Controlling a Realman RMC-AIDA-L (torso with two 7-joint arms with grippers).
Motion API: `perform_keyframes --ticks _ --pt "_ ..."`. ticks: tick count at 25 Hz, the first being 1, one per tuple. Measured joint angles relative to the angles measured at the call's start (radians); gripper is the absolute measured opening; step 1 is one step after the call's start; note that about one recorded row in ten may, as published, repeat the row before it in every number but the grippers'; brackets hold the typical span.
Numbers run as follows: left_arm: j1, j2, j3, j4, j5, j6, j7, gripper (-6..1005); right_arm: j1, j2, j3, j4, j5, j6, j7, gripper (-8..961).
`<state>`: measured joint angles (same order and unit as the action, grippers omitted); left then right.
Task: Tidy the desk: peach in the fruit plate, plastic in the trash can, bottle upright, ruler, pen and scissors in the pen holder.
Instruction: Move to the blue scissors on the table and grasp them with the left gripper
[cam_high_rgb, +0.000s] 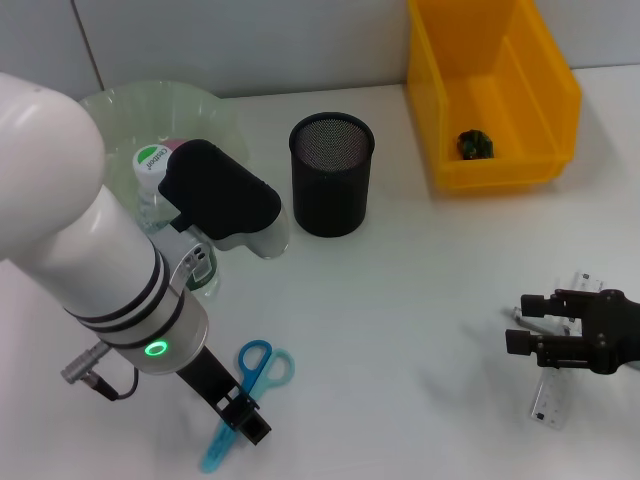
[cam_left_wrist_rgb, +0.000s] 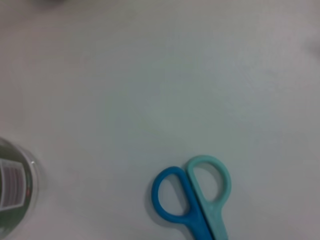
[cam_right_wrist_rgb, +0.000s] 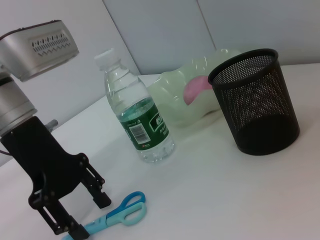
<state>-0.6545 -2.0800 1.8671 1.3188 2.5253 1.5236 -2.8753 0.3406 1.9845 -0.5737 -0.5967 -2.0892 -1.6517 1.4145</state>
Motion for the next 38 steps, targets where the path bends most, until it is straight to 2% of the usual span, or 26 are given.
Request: perform_keyframes --ticks 24,30,38 --pt "-0.011 0.0 0.026 -0.026 -0.004 0.003 0.007 708 -0.002 0.002 0.0 0.0 0.0 0.001 0.0 743" --pt "-0.037 0.0 0.035 -0.025 -0.001 0.034 0.003 654 -0.002 0.003 -0.001 0.0 0.0 0.001 -0.001 743" --pt "-0.041 0.0 0.037 -0.027 0.004 0.033 0.0 654 -0.002 0.005 -0.005 0.0 0.0 0.001 -0.002 742"
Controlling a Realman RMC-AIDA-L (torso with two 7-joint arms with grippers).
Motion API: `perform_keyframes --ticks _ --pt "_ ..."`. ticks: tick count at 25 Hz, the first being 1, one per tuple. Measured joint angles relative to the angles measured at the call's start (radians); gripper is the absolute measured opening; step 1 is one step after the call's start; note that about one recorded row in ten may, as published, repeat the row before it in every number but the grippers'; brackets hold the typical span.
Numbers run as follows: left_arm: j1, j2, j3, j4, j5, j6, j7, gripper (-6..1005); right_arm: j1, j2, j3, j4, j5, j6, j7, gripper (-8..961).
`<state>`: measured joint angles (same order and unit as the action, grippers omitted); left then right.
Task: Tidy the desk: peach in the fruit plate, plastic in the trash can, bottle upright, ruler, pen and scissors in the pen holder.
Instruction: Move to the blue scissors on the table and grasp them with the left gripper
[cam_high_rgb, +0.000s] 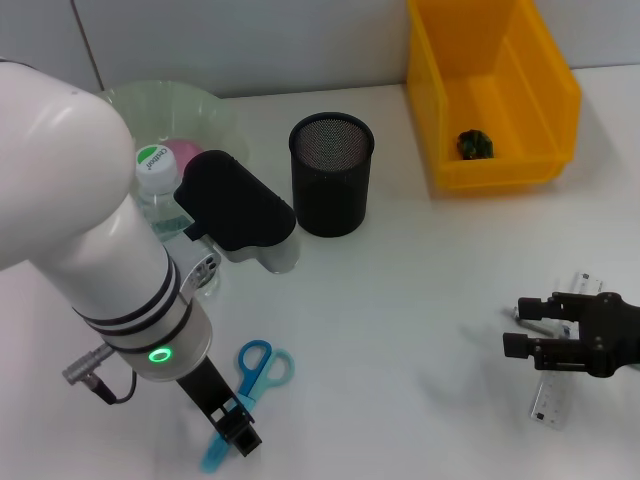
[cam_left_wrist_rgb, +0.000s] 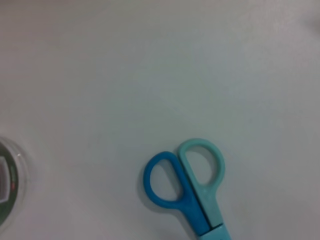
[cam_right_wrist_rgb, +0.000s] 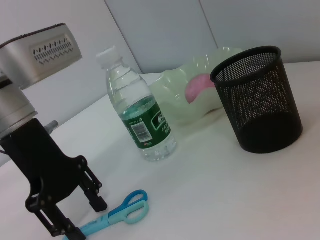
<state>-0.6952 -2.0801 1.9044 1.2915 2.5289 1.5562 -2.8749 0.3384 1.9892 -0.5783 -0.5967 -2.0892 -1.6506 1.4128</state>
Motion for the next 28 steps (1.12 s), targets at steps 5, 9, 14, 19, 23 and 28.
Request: perform_keyframes --ticks 5,9,14,19,23,28 --pt "0.0 0.0 0.006 -0.008 -0.001 -0.007 0.0 653 -0.001 0.0 0.0 0.0 0.0 0.0 0.0 742" --pt "0.0 0.0 0.013 -0.012 -0.004 -0.009 -0.001 652 -0.001 0.0 0.0 0.0 0.0 0.0 0.0 742" --pt "0.0 0.0 0.012 -0.008 -0.005 -0.009 -0.002 651 -0.001 0.0 0.0 0.0 0.0 0.0 0.0 743" --pt "0.0 0.0 0.013 -0.011 -0.006 -0.011 -0.003 650 -0.001 0.0 0.002 0.0 0.0 0.0 0.0 743" --pt "-0.001 0.0 0.016 -0.01 -0.005 -0.013 -0.001 595 -0.001 0.0 0.003 0.0 0.0 0.0 0.0 743" --pt "-0.005 0.0 0.022 -0.011 -0.006 -0.013 0.001 465 0.0 0.0 0.003 0.002 0.0 0.0 0.001 743"
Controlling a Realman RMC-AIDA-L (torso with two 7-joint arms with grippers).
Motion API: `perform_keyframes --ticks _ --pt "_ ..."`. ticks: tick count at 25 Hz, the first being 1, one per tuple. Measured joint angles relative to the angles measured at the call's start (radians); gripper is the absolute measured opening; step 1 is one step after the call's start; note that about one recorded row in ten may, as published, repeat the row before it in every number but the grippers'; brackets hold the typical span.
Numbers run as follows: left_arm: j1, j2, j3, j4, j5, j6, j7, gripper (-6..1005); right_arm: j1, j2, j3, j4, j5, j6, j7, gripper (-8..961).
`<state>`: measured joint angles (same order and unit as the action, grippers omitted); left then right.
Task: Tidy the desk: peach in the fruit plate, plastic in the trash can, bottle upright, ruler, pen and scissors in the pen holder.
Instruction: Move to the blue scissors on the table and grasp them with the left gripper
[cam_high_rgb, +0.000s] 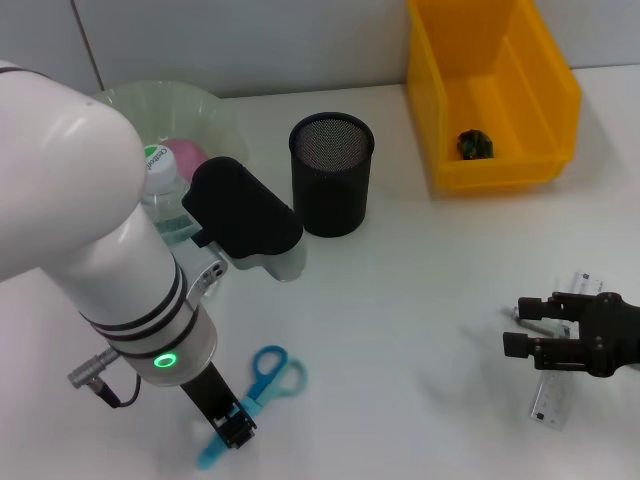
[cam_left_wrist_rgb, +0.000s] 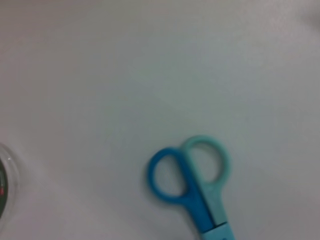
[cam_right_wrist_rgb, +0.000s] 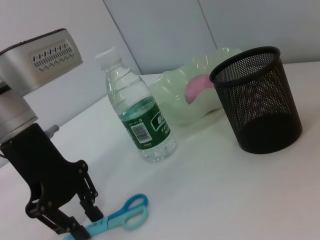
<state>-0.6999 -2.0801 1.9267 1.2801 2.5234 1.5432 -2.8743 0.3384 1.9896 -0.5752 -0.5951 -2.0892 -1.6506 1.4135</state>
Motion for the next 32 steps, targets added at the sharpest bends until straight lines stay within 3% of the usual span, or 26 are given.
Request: perform_keyframes --ticks 9,32 --pt "-0.005 0.0 0.005 -0.002 0.002 0.001 0.003 281 0.001 0.0 0.002 0.0 0.0 -0.002 0.001 742" --pt "-0.013 0.0 0.029 -0.003 0.009 -0.005 0.007 268 0.0 0.0 0.001 0.0 0.0 -0.004 0.009 742"
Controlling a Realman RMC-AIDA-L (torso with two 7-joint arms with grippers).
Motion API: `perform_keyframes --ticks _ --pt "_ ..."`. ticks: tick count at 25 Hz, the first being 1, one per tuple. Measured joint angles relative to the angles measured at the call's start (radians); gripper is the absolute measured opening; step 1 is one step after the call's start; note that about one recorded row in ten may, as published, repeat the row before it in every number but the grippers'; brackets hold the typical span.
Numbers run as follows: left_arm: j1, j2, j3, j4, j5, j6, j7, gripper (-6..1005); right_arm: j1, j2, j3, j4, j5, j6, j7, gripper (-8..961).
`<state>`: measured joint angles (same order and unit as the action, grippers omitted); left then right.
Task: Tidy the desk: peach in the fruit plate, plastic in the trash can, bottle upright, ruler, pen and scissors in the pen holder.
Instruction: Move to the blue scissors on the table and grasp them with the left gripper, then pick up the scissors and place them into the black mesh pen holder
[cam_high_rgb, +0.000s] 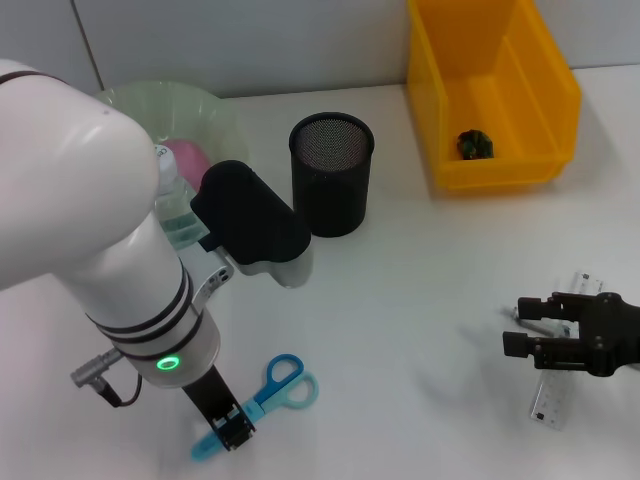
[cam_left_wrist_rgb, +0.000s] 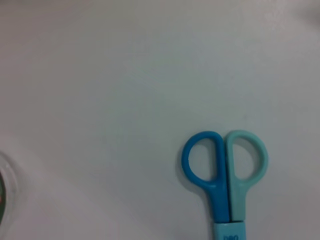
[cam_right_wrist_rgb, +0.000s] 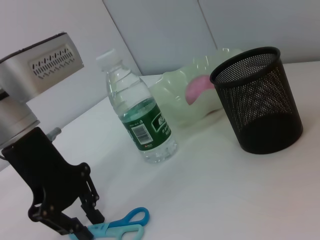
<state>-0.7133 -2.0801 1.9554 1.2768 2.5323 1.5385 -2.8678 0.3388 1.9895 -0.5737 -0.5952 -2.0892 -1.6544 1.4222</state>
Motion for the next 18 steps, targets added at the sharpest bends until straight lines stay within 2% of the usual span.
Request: perform_keyframes --ticks 13,16,18 --pt "0.002 0.0 0.014 -0.011 0.002 -0.013 0.011 221 0.002 0.001 0.0 0.0 0.001 -0.003 0.004 743" --pt "0.003 0.0 0.002 -0.006 0.004 -0.012 0.012 223 0.001 0.001 0.0 0.0 0.001 -0.004 0.004 743" --pt "0.001 0.001 -0.053 0.003 -0.009 0.005 0.029 224 0.001 0.002 0.0 0.0 0.001 -0.004 0.004 743"
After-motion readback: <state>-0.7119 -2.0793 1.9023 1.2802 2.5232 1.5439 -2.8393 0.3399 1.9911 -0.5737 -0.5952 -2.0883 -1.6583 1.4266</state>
